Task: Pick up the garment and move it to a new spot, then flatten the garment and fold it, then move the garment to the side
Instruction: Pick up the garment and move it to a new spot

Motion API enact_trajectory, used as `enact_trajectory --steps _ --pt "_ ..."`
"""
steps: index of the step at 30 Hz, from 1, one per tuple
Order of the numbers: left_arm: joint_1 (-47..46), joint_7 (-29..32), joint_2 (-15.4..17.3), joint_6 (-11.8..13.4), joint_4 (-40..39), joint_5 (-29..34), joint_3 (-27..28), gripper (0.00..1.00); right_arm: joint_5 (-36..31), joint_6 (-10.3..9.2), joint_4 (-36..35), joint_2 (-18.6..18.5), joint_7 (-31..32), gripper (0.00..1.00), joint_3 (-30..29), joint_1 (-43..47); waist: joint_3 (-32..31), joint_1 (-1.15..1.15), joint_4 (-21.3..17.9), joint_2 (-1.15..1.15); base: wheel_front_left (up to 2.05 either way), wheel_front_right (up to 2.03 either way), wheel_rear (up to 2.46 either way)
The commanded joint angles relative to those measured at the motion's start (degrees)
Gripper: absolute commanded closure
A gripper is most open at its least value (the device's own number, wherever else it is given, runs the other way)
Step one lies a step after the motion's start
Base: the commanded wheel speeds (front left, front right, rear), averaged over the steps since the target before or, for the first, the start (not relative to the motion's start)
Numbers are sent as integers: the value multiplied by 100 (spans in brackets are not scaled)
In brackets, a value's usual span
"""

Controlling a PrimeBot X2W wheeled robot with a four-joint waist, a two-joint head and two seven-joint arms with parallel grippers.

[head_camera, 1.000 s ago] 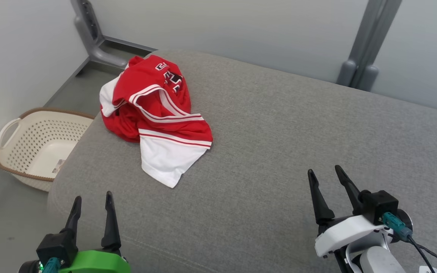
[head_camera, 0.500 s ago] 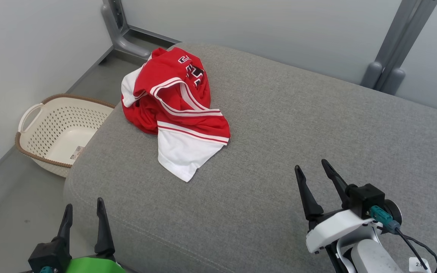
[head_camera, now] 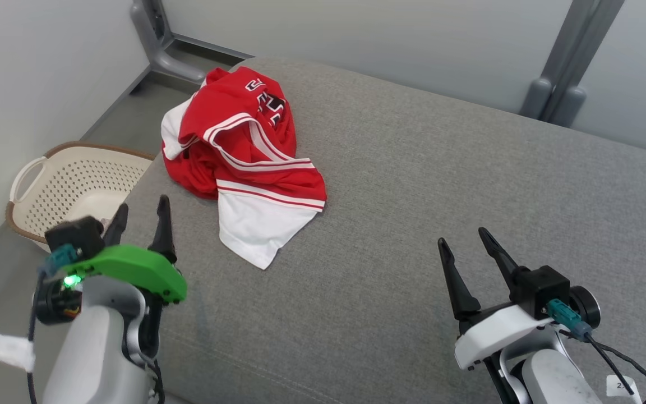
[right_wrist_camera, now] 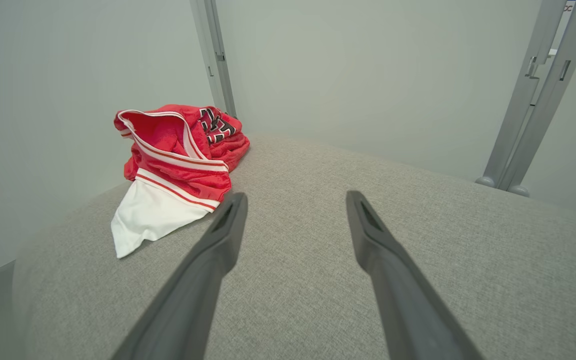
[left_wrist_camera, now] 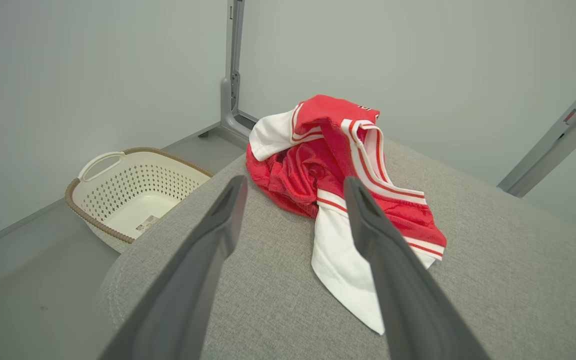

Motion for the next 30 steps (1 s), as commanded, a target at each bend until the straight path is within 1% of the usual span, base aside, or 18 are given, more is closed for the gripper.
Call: enact_trajectory --steps 1,6,9,12,13,17,23,26,27,28,30 --pt "-361 63 -13 -37 238 -73 43 0 -75 0 -67 -29 59 0 20 -92 247 0 -291 0 0 0 0" --pt "-1333 378 8 -31 1241 -537 378 0 -220 -1 -284 -31 267 0 213 -204 552 0 -800 0 0 0 0" --pt "-1779 540 136 52 1779 -781 643 0 -290 0 -447 -29 382 0 277 -246 745 0 -1140 0 0 0 0" --pt "-2143 768 177 116 2190 -1087 899 0 -394 -1 -610 -29 493 0 264 -255 931 0 -1396 0 0 0 0" --pt "-2254 855 217 177 2315 -1211 1019 0 -435 -1 -678 -29 536 0 283 -264 1008 0 -1498 0 0 0 0" --pt "-2590 1075 398 286 2648 -1563 1373 0 -523 -1 -880 -24 628 0 248 -268 1225 0 -1777 0 0 0 0" --pt "-2805 1254 715 531 2977 -1693 1570 0 -570 -1 -1065 -27 697 0 297 -267 1431 0 -2114 0 0 0 0" --pt "-2776 1255 871 583 3069 -1489 1430 0 -564 -1 -1100 -25 710 0 284 -233 1453 0 -2196 0 0 0 0" --pt "-2755 1228 910 589 3071 -1421 1354 58 -559 -1 -1103 -27 712 0 272 -223 1453 0 -2207 0 0 0 0" --pt "-2724 1211 933 562 3076 -1366 1301 100 -552 -1 -1094 -24 707 0 258 -211 1433 0 -2216 0 0 0 0" --pt "-2696 1165 1011 507 3064 -1260 1204 100 -505 -1 -1064 -25 690 0 234 -189 1372 0 -2216 0 0 0 0"
